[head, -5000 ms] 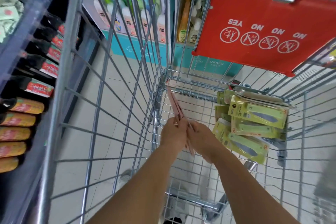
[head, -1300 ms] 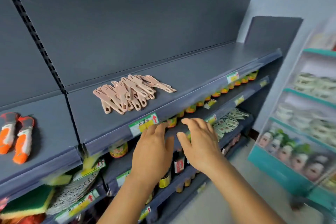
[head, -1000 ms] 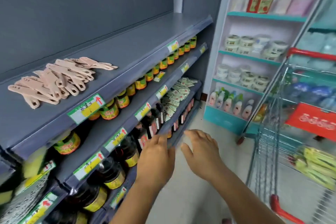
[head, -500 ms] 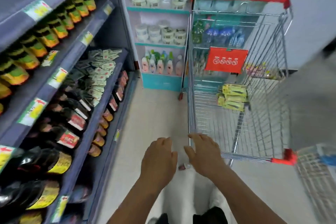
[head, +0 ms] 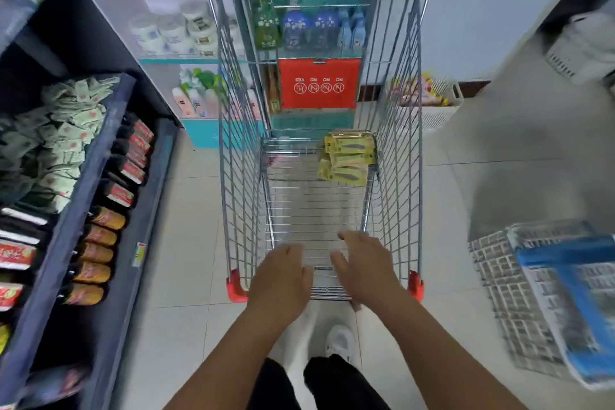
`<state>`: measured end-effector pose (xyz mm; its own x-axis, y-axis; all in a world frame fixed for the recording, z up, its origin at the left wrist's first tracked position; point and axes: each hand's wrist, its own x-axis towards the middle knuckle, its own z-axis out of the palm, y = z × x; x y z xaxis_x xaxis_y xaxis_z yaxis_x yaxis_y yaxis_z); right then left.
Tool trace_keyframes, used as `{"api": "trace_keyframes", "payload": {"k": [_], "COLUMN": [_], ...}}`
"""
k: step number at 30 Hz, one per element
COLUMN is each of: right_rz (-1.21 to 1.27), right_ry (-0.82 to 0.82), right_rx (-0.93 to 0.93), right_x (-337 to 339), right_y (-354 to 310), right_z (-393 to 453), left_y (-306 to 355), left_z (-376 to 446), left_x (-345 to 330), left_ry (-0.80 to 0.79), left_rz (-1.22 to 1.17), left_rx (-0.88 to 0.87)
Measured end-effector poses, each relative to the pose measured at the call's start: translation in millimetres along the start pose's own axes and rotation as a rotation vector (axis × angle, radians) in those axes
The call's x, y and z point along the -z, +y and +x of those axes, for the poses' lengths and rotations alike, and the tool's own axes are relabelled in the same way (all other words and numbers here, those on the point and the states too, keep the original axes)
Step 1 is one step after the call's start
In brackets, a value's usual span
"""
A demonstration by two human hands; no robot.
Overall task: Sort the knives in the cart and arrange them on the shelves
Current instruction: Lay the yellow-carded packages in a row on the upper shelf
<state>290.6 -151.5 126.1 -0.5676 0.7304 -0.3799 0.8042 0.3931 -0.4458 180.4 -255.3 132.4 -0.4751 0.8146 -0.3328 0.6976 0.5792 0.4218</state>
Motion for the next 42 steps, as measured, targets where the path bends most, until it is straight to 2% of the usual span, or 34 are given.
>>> {"api": "trace_keyframes", "payload": {"k": [12,26,31,36,42], "right_rz": [0.113,0.119,0.029,-0.162,-0.327], "right_ry": [0.058,0.125,0.114,0.079,0.027], "right_rx": [-0.040,-0.156,-0.182,-0.182,-0.133], "right_x": [37,41,30,13,-5], "right_y": [33,25,39,55,75], "right_z": [94,270,328,386,455], "left_y": [43,9,0,-8,-18], "left_z": [113,295,348,391,436], "left_x": [3,6,-13,-41,-68], "left_ry": [-0.007,-0.011,-0.061,-0.158,-0.133], "left_rz": [0.044,-0.044,-0.041,-0.026,-0.041], "left_rx": [0.023,-0.031,-0.044,-0.032,-0.064]}}
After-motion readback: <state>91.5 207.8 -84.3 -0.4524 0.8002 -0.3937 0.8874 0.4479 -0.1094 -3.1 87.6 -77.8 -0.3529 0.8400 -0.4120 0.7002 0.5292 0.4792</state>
